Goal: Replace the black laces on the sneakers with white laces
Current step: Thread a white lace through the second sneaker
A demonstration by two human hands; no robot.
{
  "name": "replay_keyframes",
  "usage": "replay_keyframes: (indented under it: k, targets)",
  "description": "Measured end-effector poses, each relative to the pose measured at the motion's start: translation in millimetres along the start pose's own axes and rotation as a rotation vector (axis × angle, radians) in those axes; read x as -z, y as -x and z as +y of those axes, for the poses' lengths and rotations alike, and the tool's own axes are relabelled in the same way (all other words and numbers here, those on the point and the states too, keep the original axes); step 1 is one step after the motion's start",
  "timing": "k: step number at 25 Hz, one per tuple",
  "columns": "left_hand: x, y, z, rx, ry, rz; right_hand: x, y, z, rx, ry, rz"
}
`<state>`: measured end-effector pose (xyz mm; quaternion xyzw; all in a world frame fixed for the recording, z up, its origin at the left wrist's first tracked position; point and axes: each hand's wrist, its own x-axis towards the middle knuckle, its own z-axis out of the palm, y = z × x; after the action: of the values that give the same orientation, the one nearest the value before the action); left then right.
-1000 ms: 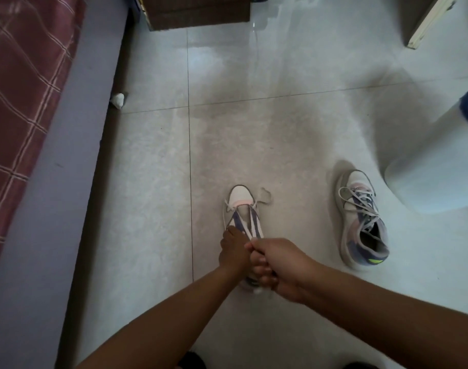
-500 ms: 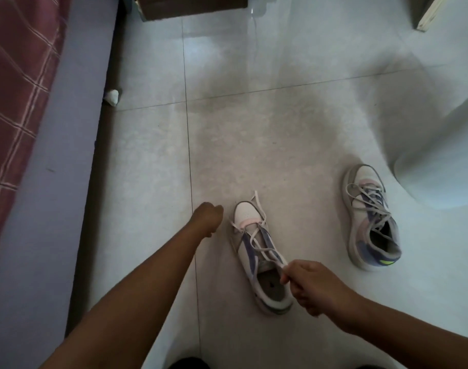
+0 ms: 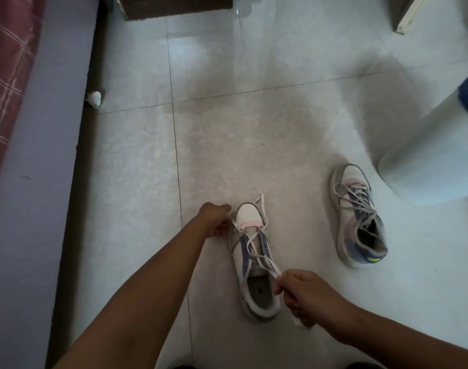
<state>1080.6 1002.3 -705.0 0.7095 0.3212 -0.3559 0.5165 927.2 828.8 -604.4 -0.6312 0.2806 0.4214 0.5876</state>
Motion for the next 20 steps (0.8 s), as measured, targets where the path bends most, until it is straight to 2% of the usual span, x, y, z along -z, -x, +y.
replay_keyframes:
  k: [8,13,20]
  targets:
    - [-10,4,1,0.002,-0.083,-0.003,-3,1,3,-0.019,0.067,-0.007]
    - [-17,-2,-4,-0.023,-0.196,0.062,-6,0,3,-0.005,0.092,-0.005]
    - [-28,-16,-3,-0.075,-0.154,0.102,-1,-11,10,-0.001,0.106,0.016]
